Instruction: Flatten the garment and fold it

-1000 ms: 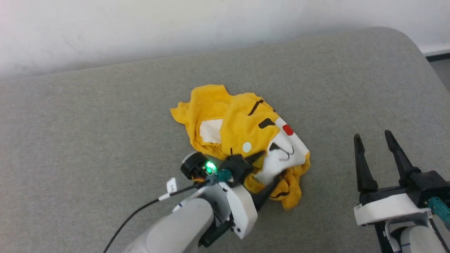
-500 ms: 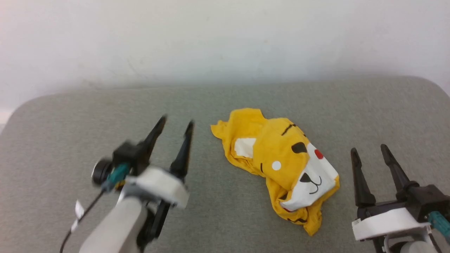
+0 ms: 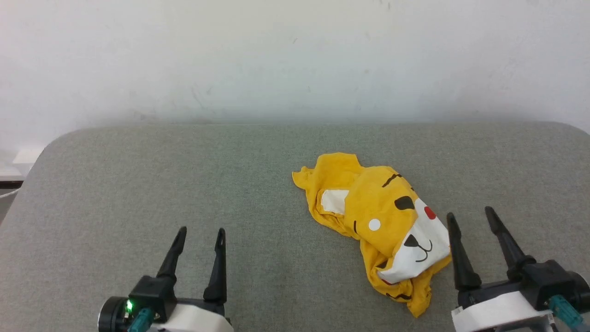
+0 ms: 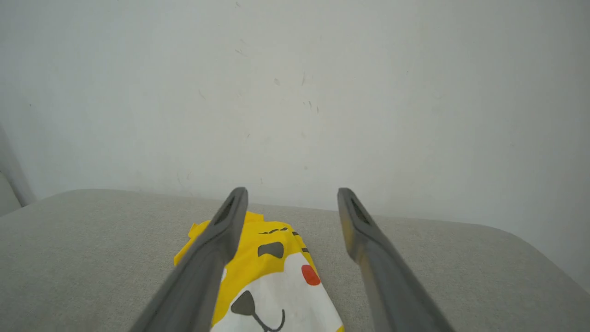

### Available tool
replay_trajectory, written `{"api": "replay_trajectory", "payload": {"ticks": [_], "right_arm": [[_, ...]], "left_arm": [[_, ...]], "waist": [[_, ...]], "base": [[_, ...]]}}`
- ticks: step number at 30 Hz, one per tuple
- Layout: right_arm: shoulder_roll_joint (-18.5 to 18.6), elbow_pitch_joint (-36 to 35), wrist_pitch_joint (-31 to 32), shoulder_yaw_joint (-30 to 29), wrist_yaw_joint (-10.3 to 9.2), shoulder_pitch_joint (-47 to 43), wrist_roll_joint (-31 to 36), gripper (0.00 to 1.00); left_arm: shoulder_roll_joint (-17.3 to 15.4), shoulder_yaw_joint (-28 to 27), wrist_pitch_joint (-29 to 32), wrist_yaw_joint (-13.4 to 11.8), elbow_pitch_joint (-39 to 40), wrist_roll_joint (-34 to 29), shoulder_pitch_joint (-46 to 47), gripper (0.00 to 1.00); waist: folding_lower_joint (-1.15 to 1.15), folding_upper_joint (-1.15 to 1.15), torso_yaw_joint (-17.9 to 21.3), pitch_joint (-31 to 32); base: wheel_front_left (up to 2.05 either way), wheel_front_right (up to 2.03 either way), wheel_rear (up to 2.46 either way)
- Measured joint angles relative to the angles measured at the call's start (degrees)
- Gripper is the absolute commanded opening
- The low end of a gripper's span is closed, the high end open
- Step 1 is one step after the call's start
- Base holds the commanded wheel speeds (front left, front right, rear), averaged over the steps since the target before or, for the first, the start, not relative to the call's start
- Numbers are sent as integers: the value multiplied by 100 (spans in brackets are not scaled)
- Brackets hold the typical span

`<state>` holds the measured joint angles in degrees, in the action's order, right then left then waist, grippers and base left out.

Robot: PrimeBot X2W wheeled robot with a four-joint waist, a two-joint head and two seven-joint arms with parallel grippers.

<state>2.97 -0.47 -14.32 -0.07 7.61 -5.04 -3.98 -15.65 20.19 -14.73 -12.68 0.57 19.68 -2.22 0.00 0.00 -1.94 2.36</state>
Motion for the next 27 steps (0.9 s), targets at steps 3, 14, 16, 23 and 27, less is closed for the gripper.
{"api": "replay_trajectory", "payload": {"ticks": [3,14,16,23,27], "right_arm": [[-1,31,0,70,0,-14,52,100],[-2,-45,9,356,-1,91,200,100],[-2,-88,9,312,0,205,200,100],[1,-190,-1,148,0,527,177,100],[0,-207,-9,79,0,693,152,100]], "left_arm": [[81,-105,0,134,4,-109,-129,100],[-167,167,1365,808,-299,0,575,100],[-153,189,1807,861,-247,110,942,100],[-131,348,3449,911,-486,182,2312,100],[-110,445,4016,959,-771,168,2960,100]], "waist": [[0,0,14,-29],[1,0,289,-430],[1,0,359,-581],[2,0,661,-1185],[2,0,863,-1523]], "base": [[0,0,0],[0,0,0],[0,0,0],[0,0,0],[0,0,0]]}}
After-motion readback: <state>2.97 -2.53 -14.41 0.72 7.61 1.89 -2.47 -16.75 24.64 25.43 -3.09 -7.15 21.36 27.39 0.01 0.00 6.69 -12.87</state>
